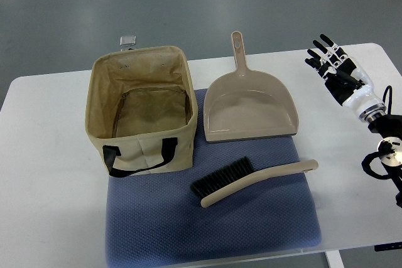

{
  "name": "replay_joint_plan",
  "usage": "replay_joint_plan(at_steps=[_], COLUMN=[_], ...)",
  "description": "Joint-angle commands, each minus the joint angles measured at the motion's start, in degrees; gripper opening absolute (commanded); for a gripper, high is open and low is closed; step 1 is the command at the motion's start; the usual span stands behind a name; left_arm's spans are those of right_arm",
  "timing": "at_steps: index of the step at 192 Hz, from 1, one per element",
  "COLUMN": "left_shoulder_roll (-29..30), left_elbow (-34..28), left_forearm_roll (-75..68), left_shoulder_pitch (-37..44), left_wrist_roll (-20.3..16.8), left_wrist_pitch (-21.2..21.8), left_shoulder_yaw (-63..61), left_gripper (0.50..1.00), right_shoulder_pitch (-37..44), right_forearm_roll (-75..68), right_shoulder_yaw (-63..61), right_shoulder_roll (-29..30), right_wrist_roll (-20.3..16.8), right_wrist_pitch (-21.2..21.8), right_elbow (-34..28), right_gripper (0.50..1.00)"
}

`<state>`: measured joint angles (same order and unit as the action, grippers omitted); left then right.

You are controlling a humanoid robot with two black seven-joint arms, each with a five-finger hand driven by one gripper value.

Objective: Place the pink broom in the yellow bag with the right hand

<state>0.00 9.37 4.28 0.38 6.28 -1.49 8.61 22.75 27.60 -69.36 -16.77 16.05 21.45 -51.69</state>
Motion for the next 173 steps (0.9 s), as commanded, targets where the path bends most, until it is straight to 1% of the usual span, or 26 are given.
replay_joint_plan(at_steps=[1,89,115,155,173], left_shoulder_roll=[0.0,0.0,0.0,0.0,0.0], left_elbow=[-0.1,-0.1,0.0,-0.1,-0.1], left_forearm_roll=[0.0,-0.1,0.0,0.0,-0.1], left_shoulder_pitch=[0.0,0.1,0.0,0.0,0.1], left_wrist_roll=[0.0,0.0,0.0,0.0,0.0], left_wrist_pitch=[0.0,0.0,0.0,0.0,0.0], left_shoulder_yaw=[0.0,0.0,0.0,0.0,0.0], left_gripper=[1.0,1.0,1.0,1.0,1.0], right_shoulder_pitch=[0.0,0.7,0.7,0.7,0.7], right_forearm_roll=[0.0,0.1,0.3,0.2,0.8], right_shoulder_yaw=[-0.1,0.4,0.2,0.6,1.4], right_shoulder_roll=[0.2,0.1,0.0,-1.0,-2.0], right_wrist_roll=[0.0,-0.1,-0.1,0.1,0.1], right_wrist_pitch=[0.0,0.3,1.7,2.4,4.1], right_elbow=[0.0,-0.1,0.0,-0.3,-0.8], right_gripper=[0.93,0.93,0.93,0.93,0.93])
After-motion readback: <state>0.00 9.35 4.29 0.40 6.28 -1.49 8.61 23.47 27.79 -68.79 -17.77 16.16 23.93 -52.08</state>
